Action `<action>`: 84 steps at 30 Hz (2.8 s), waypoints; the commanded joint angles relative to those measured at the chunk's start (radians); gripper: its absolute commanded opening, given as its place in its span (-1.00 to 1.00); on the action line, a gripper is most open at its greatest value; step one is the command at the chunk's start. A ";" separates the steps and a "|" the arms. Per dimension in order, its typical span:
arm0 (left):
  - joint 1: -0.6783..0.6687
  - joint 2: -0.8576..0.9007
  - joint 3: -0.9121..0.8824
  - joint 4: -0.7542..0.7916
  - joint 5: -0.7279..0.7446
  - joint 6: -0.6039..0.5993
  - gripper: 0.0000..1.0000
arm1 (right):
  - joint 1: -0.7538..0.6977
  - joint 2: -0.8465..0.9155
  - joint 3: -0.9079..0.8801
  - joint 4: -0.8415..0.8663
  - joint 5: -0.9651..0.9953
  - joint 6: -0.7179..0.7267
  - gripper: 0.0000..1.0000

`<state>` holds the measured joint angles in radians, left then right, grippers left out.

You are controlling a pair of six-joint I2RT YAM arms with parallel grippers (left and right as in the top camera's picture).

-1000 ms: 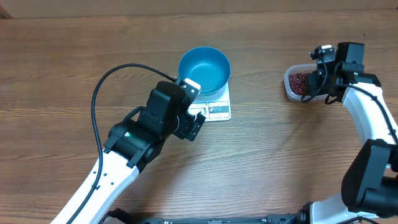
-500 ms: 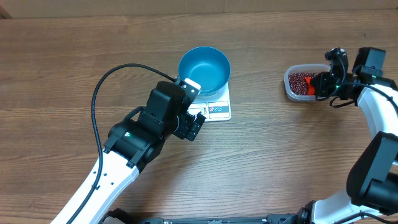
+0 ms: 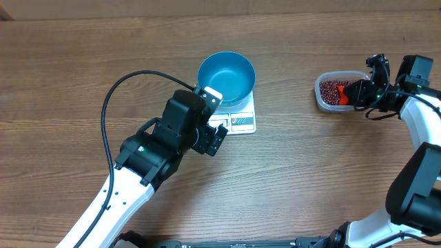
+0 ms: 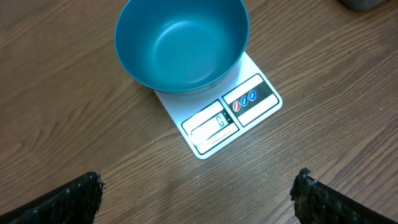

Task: Scoop item into bowl and weigh 150g on scale
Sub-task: 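Dip the red scoop into the bean tub with the right gripper, then carry the filled scoop with the right gripper over the teal bowl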

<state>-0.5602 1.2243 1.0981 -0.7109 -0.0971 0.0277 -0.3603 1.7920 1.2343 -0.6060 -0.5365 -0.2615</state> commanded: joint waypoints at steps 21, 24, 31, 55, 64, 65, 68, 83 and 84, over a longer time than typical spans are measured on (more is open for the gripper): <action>0.005 -0.009 -0.003 0.004 0.012 -0.013 0.99 | -0.138 0.105 -0.005 0.019 -0.228 0.106 -0.93; 0.005 -0.009 -0.003 0.004 0.012 -0.013 0.99 | -0.153 0.141 -0.005 0.025 -0.249 0.138 -0.93; 0.005 -0.009 -0.003 0.004 0.012 -0.013 0.99 | -0.164 0.174 -0.005 0.029 -0.345 0.143 -0.93; 0.005 -0.009 -0.003 0.004 0.012 -0.013 0.99 | -0.171 0.221 -0.005 0.115 -0.378 0.344 -0.93; 0.005 -0.009 -0.003 0.004 0.012 -0.013 0.99 | -0.287 0.221 -0.005 0.115 -0.579 0.340 -0.93; 0.005 -0.009 -0.003 0.004 0.012 -0.013 0.99 | -0.295 0.221 -0.005 0.115 -0.597 0.340 -0.93; 0.005 -0.009 -0.003 0.004 0.012 -0.013 0.99 | -0.316 0.221 -0.005 0.115 -0.649 0.340 -0.93; 0.005 -0.009 -0.003 0.004 0.012 -0.013 0.99 | -0.322 0.221 -0.005 0.146 -0.835 0.340 -0.93; 0.005 -0.009 -0.003 0.004 0.012 -0.013 0.99 | -0.322 0.221 -0.005 0.148 -0.855 0.340 -0.93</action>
<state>-0.5602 1.2243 1.0981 -0.7105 -0.0971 0.0277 -0.6800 2.0068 1.2339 -0.4644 -1.2930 0.0784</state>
